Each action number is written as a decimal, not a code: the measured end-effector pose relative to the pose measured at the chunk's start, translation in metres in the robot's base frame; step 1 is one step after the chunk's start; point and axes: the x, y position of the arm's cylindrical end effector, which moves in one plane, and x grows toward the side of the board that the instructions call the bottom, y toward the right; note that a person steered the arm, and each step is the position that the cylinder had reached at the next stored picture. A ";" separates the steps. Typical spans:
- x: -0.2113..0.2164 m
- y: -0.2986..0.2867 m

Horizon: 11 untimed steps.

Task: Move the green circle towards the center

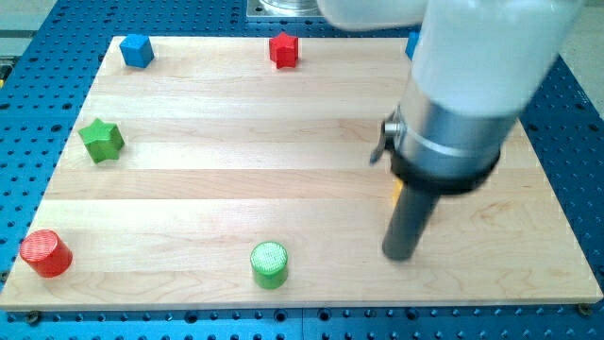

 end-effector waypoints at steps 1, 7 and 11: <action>-0.019 0.006; 0.067 -0.122; 0.062 -0.210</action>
